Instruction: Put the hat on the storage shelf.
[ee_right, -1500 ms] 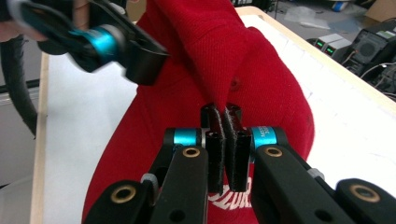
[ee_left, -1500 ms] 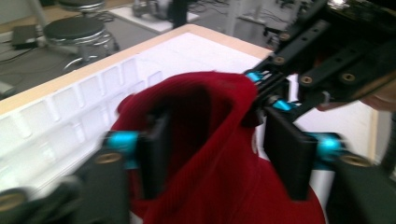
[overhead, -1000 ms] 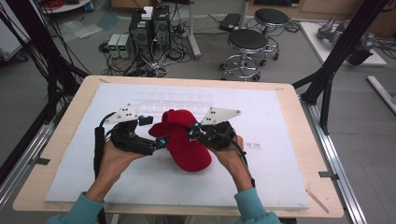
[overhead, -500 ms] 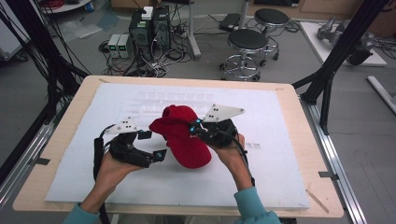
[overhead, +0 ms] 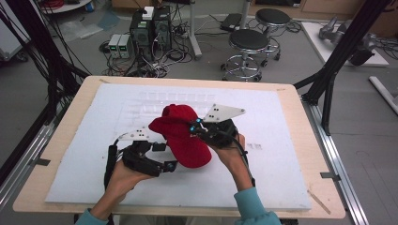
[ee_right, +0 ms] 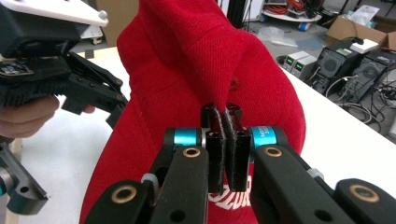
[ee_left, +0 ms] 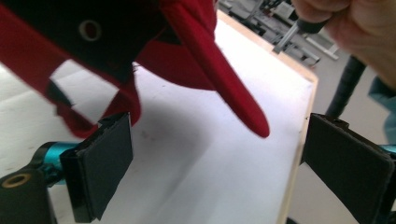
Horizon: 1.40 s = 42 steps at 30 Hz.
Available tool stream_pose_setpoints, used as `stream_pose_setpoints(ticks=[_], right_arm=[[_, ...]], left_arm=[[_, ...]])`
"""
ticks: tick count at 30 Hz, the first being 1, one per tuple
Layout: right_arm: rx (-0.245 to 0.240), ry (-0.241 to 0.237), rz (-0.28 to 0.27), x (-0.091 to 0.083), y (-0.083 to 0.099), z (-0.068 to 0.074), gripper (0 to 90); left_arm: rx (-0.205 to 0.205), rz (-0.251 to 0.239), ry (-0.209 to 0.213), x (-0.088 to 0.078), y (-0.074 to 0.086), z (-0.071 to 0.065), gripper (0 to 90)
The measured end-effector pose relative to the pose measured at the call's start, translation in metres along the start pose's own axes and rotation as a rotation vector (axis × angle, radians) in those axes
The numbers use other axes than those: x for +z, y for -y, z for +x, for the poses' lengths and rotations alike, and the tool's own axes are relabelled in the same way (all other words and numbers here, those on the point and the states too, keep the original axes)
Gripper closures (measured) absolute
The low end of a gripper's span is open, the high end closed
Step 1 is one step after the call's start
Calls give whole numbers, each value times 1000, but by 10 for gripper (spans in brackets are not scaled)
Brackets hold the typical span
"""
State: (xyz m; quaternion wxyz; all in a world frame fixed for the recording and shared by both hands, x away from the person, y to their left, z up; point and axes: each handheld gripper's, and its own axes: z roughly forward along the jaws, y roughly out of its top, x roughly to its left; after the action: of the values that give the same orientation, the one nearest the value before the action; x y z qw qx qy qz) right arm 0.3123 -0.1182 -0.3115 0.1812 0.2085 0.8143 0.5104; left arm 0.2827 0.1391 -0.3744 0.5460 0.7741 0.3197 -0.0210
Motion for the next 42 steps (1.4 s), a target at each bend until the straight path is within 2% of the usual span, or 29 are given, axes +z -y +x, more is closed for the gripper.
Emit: stream_pose_setpoints(ticks=[9,13,18,21,26,31,37,42], right_arm=[[-10,-9,-8,1,-1,2,884],[-10,-14,-12,1,-2,3,884],[-12,-17,-15,2,-2,3,884],[-2,-16,-23,1,-2,3,884],[-11,-18,-26,0,-3,3,884],[-13,-21,-34,0,-3,4,884],[-15,-24,-34,1,-3,5,884],[-17,-34,-41,2,-3,6,883]], left_arm=[[-37,-26,35,0,-3,6,233],[-33,-35,36,0,-5,7,283],[-9,-55,39,-2,-11,6,391],[-16,-75,34,-3,-12,6,452],[-15,-82,21,-4,-12,7,503],[-11,-88,21,-5,-12,7,605],[-5,-89,51,-5,-12,7,734],[-3,-87,32,-7,-12,7,795]])
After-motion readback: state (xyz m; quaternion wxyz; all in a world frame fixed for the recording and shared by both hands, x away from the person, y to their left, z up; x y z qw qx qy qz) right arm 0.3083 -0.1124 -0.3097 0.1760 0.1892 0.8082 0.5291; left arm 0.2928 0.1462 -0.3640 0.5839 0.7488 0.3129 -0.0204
